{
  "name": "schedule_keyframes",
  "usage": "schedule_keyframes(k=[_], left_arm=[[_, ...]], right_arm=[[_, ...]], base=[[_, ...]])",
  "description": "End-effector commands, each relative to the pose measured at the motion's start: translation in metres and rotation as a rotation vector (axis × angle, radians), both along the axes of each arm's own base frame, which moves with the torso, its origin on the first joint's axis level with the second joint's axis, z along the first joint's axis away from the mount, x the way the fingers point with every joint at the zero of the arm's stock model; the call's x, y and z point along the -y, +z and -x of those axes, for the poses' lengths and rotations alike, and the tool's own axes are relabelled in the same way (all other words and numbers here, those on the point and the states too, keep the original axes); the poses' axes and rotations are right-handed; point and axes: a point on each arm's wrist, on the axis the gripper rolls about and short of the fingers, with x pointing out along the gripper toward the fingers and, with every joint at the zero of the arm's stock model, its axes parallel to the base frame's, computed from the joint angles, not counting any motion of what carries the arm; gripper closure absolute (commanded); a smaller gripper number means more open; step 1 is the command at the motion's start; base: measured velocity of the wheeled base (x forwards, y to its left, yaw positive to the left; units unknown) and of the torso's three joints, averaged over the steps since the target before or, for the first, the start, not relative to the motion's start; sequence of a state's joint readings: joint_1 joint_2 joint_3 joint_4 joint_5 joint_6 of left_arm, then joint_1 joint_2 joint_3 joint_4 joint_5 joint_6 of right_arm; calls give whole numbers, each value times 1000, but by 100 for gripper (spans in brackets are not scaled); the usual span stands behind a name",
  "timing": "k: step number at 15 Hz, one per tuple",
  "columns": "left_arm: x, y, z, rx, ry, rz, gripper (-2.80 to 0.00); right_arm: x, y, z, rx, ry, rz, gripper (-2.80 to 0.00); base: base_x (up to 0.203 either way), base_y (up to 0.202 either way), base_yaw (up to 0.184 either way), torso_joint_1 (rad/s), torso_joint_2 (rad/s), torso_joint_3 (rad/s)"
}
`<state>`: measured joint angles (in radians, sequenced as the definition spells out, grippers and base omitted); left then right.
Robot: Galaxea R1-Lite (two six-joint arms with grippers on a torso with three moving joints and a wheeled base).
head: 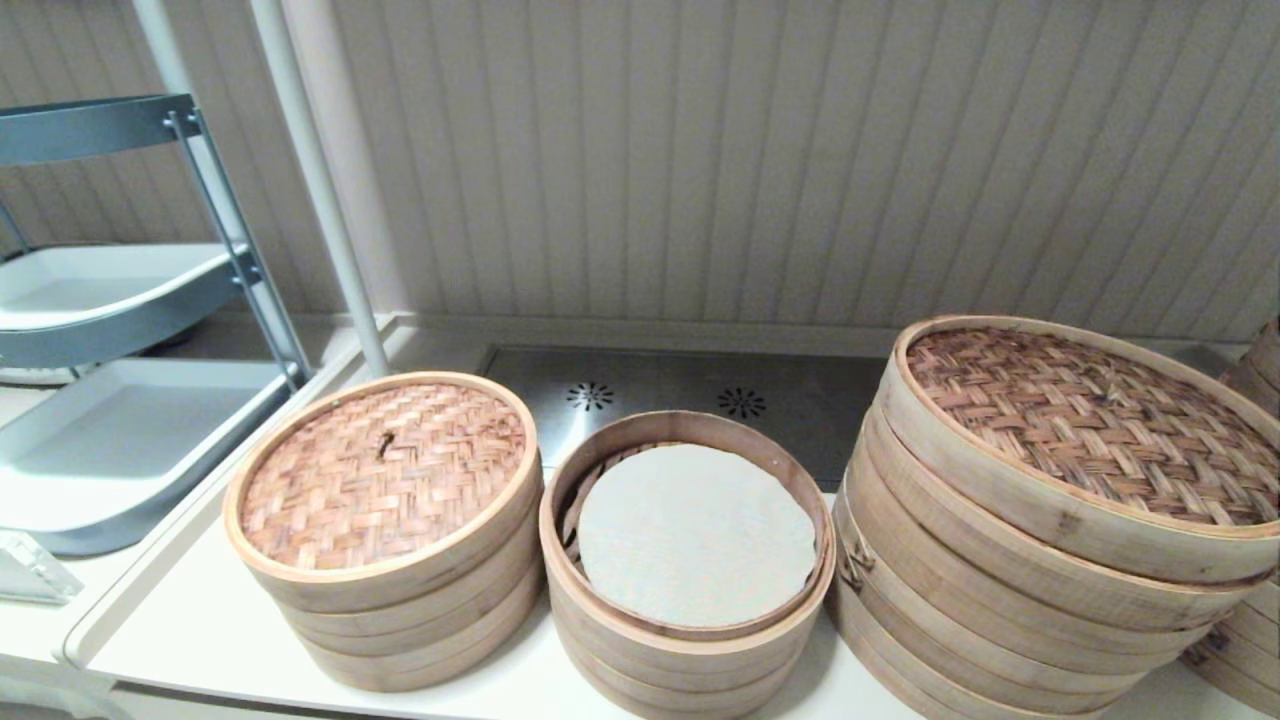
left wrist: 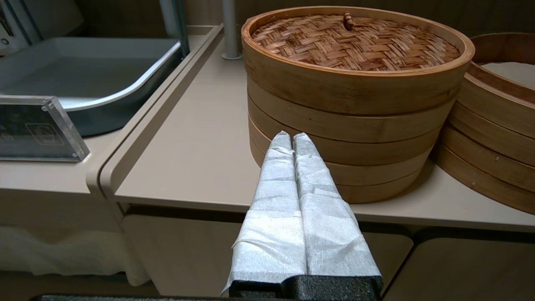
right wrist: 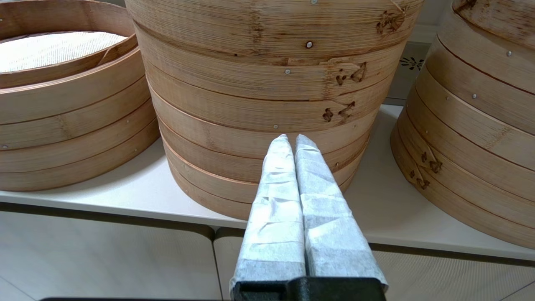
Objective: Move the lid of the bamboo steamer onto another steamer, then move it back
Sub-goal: Pick up the steamer
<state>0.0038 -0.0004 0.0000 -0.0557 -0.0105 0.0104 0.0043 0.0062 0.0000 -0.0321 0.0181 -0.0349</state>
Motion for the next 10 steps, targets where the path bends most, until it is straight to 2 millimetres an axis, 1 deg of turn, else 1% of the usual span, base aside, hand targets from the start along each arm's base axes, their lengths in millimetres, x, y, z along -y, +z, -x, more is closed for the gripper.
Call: schedule_keyframes(k=[1, 4, 5, 6, 8, 10], left_arm=[[0, -7, -2, -24, 1, 0, 0], [0, -7, -2, -24, 1, -9, 0], [0, -5, -1, -19, 3, -9, 0], [0, 2, 1, 3, 3, -9, 0], [0, 34, 10, 45, 2, -6, 0], [0, 60, 16, 18, -4, -6, 0]], right_arm=[[0, -7, -2, -25, 1, 2, 0], [0, -7, -2, -24, 1, 4, 0], [0, -7, -2, -24, 2, 4, 0], [0, -7, -2, -22, 1, 4, 0], [0, -7, -2, -22, 2, 4, 0], [0, -7, -2, -21, 1, 4, 0]], base=[[0, 0, 0, 0, 0, 0], [0, 0, 0, 0, 0, 0], [0, 0, 0, 0, 0, 0], [0, 0, 0, 0, 0, 0], [0, 0, 0, 0, 0, 0], [0, 0, 0, 0, 0, 0]])
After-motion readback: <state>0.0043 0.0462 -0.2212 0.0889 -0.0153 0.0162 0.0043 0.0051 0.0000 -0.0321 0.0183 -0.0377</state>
